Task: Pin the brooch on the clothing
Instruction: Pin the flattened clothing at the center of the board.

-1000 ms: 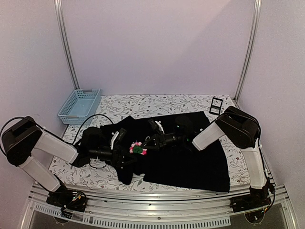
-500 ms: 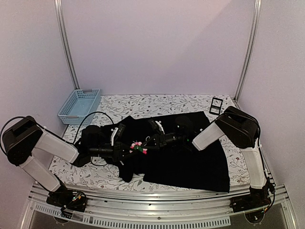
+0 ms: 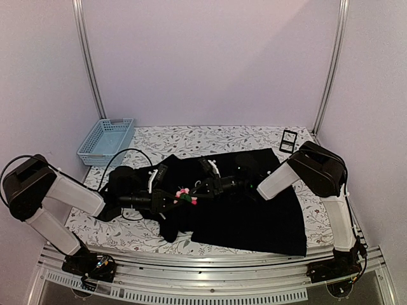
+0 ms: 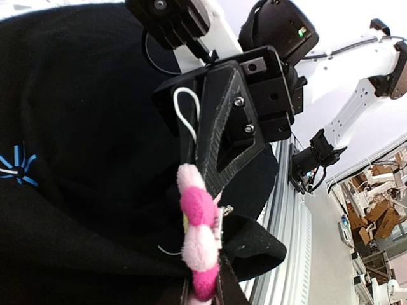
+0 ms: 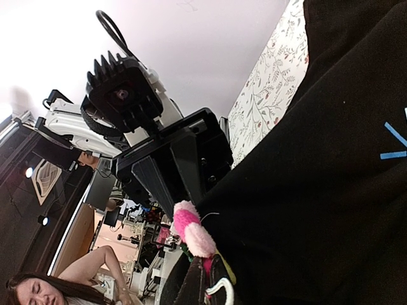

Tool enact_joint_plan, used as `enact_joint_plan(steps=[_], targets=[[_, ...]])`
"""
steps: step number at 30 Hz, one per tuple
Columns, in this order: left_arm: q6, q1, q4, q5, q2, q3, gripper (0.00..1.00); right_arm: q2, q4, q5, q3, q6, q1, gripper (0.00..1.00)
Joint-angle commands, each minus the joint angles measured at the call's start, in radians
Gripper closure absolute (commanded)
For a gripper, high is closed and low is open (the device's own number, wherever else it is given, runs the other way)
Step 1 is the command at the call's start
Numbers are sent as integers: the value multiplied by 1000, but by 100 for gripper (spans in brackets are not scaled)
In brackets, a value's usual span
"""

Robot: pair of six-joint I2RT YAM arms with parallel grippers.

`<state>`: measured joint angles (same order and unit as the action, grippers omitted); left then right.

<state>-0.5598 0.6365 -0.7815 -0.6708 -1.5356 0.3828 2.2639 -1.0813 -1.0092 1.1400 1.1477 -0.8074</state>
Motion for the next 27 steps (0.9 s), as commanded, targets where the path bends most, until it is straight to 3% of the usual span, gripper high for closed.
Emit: enact_joint_plan(steps=[1, 5, 9, 13, 18, 27], targets=[[-19, 7, 25, -16, 40, 47, 100, 12, 1, -4, 14, -6, -4, 93], [8, 5, 135, 32, 68, 63, 100, -56, 180, 78, -19, -151, 0, 67], [19, 3, 166, 49, 88, 64, 100, -169, 381, 200, -44, -367, -2, 50], [28, 3, 175, 50, 101, 59, 100, -224, 368, 273, -99, -466, -18, 34], [39, 2, 188, 69, 122, 61, 100, -257, 388, 362, -83, -576, -75, 24], [74, -36, 269, 51, 197, 80, 100, -262, 479, 440, -16, -716, -120, 22]])
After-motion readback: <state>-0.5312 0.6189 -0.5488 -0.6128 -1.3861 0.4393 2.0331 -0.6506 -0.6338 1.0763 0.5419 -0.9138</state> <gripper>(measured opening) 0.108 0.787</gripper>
